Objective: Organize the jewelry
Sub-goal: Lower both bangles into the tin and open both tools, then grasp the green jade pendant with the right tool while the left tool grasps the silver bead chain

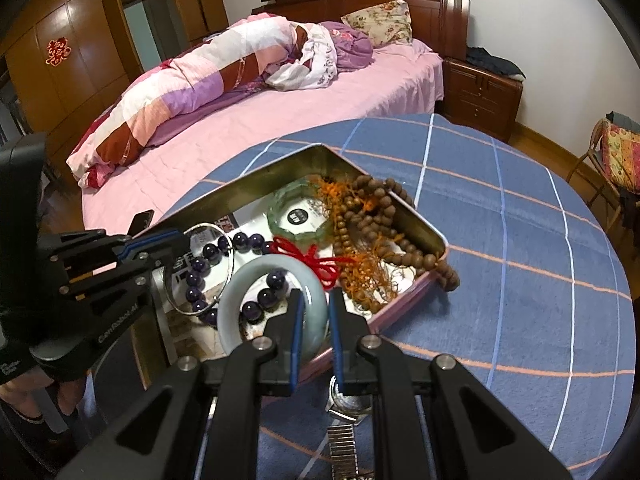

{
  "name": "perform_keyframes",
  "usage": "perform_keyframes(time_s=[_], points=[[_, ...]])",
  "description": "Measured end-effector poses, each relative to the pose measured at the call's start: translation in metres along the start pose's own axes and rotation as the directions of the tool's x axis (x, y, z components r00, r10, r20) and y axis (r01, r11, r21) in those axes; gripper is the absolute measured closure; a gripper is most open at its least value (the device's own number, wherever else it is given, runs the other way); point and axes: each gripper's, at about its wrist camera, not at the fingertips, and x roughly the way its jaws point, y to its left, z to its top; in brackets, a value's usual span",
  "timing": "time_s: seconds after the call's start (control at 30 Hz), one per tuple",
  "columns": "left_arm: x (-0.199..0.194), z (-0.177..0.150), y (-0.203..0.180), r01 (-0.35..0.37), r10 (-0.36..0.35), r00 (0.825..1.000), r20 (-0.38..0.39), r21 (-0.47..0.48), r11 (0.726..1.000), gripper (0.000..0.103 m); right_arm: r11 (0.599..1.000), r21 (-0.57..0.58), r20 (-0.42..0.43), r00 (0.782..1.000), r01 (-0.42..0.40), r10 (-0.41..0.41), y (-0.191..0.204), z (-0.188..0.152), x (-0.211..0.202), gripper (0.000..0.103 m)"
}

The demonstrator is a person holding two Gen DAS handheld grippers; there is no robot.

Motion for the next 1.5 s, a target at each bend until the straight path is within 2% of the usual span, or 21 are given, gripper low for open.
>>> perform_keyframes(time_s=[0.13, 0.2, 0.23, 0.27, 0.3, 0.43, 0.5, 0.7, 1.1, 1.37, 1.5], points=[[-0.002, 0.0, 0.001, 0.014, -0.014, 1.0, 0.002, -0.01, 1.0, 0.097, 1.0, 0.026, 0.016, 1.0, -0.01, 0.009, -0.005, 0.001, -0.003, 0.083], [-0.005, 0.001, 0.001, 0.011, -0.011, 1.0, 0.007, -0.012, 1.0, 0.086, 0.999, 0.033, 0.023, 1.0, -0.009, 0.008, -0.007, 0.001, -0.006, 0.078], [-0.007, 0.001, 0.001, 0.024, -0.024, 1.0, 0.013, -0.014, 1.0, 0.076, 0.999, 0.037, 0.028, 1.0, -0.008, 0.007, -0.007, 0.0, -0.009, 0.074], [-0.009, 0.0, 0.0, 0.042, -0.042, 0.999, 0.012, -0.018, 0.999, 0.068, 0.999, 0.043, 0.035, 0.999, -0.013, 0.011, -0.009, 0.0, -0.012, 0.064], [-0.012, -0.001, -0.001, 0.051, -0.051, 0.999, 0.014, -0.021, 0.998, 0.065, 0.998, 0.054, 0.048, 0.999, -0.021, 0.019, -0.011, -0.001, -0.018, 0.057], [-0.028, -0.006, -0.01, 0.036, -0.036, 0.998, 0.059, 0.007, 0.999, 0.041, 0.998, 0.061, 0.077, 0.997, -0.015, 0.01, -0.019, -0.008, -0.046, 0.054], [-0.037, -0.01, -0.014, 0.03, -0.031, 0.996, 0.079, 0.017, 0.999, 0.04, 0.997, 0.072, 0.093, 0.996, -0.011, 0.004, -0.026, -0.015, -0.062, 0.046], [-0.056, -0.018, -0.027, 0.047, -0.049, 0.995, 0.091, 0.021, 0.999, 0.04, 0.994, 0.102, 0.106, 0.994, 0.029, -0.04, -0.045, -0.038, -0.093, 0.041], [-0.083, -0.041, -0.059, 0.047, -0.057, 0.994, 0.088, 0.108, 0.993, 0.04, 0.972, 0.225, 0.08, 0.993, 0.07, -0.09, -0.075, -0.107, -0.121, 0.04], [-0.099, -0.063, -0.071, 0.064, -0.075, 0.994, 0.078, 0.134, 0.989, 0.04, 0.972, 0.216, 0.042, 0.994, 0.094, -0.105, -0.066, -0.138, -0.115, 0.04], [-0.096, -0.066, -0.081, 0.06, -0.072, 0.995, 0.07, 0.151, 0.987, 0.04, 0.978, 0.197, 0.024, 0.997, 0.07, -0.076, -0.053, -0.147, -0.107, 0.04]])
